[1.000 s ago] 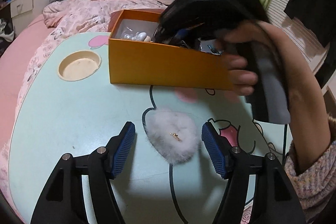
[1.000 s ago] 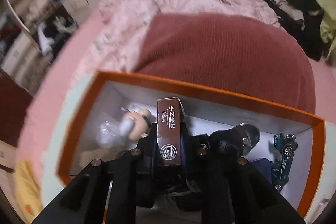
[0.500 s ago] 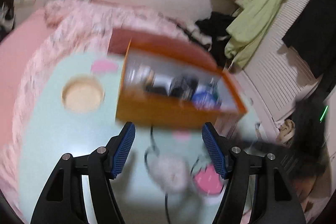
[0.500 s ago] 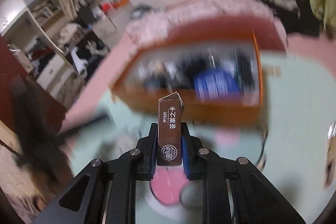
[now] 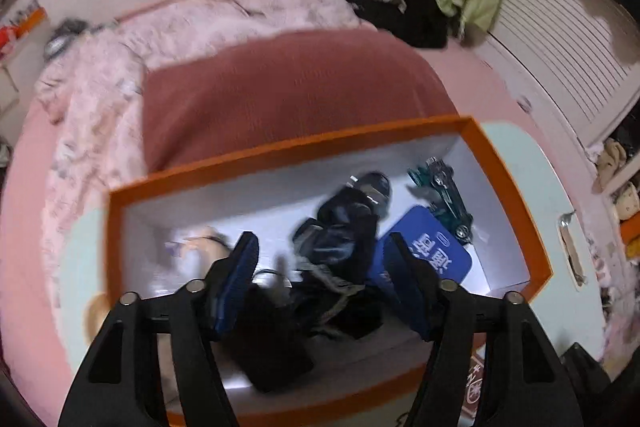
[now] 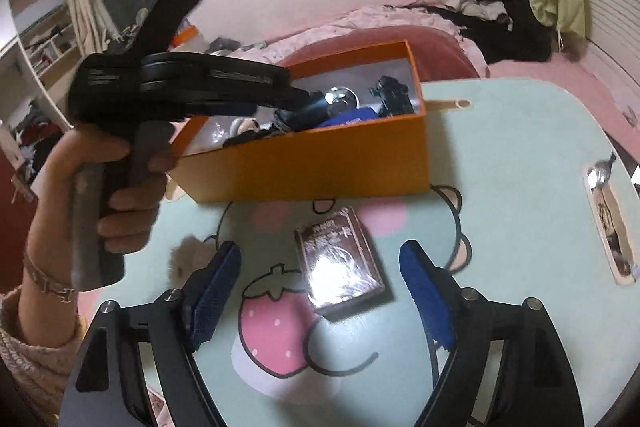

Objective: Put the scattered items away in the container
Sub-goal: 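Lift brown card box out with right tool while left tool grasps black lace cloth, then set black lace cloth on table with left tool while right tool lifts black pouch out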

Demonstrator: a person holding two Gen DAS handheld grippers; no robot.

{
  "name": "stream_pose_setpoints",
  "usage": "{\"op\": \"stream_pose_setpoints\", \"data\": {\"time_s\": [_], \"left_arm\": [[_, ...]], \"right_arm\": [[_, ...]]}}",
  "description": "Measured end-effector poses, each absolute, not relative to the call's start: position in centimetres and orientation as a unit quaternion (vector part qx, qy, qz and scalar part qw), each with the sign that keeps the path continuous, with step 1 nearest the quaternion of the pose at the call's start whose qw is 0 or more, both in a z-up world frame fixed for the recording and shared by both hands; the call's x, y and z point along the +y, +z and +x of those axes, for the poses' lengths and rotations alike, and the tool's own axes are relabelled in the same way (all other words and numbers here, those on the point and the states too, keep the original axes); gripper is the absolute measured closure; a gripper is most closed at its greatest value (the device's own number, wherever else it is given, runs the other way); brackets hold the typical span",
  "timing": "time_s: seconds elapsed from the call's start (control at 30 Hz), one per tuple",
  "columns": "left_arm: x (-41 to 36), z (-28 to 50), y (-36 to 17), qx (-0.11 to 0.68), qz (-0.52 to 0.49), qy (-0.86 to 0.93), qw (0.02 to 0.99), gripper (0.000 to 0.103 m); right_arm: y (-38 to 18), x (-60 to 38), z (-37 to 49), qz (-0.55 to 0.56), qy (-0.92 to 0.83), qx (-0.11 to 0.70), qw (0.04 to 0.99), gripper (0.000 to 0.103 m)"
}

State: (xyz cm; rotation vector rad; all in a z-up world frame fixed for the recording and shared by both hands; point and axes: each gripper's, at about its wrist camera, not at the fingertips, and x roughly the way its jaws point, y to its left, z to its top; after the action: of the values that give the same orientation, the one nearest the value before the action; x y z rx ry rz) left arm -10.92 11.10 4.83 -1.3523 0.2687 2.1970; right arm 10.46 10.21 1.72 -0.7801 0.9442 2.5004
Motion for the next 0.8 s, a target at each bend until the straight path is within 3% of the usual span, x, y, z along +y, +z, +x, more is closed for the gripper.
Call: {"op": "stream_pose_setpoints", "data": {"time_s": [0.07, 0.13, 0.17, 0.53, 0.63, 0.8], "left_arm": [[11.6, -11.4, 3.9, 0.098, -0.518, 0.802, 0.281, 0.054], [11.2, -11.7, 3.9, 0.089, -0.517, 0.803, 0.283, 0.070], [10.9, -11.9, 4.0, 0.083, -0.520, 0.800, 0.287, 0.072], [2.7, -6.7, 13.7, -0.037, -0.403, 0.842, 0.355, 0.073], [-0.3, -3.8, 13.7, -0.035, -0.399, 0.847, 0.350, 0.073], [-4.5, -0.6, 9.5, -0.057, -0.429, 0.841, 0.323, 0.073]], "right_arm": [[2.0, 10.4, 10.4, -0.278, 0.880, 0.344, 0.174, 0.022], [2.0, 10.6, 10.2, -0.280, 0.876, 0.352, 0.172, 0.022], [1.9, 10.5, 10.2, -0.281, 0.875, 0.354, 0.172, 0.022], [1.9, 10.3, 10.3, -0.274, 0.875, 0.360, 0.172, 0.022], [2.4, 10.3, 10.4, -0.258, 0.882, 0.362, 0.160, 0.022], [5.0, 10.3, 9.0, -0.235, 0.894, 0.376, 0.069, 0.022]]}}
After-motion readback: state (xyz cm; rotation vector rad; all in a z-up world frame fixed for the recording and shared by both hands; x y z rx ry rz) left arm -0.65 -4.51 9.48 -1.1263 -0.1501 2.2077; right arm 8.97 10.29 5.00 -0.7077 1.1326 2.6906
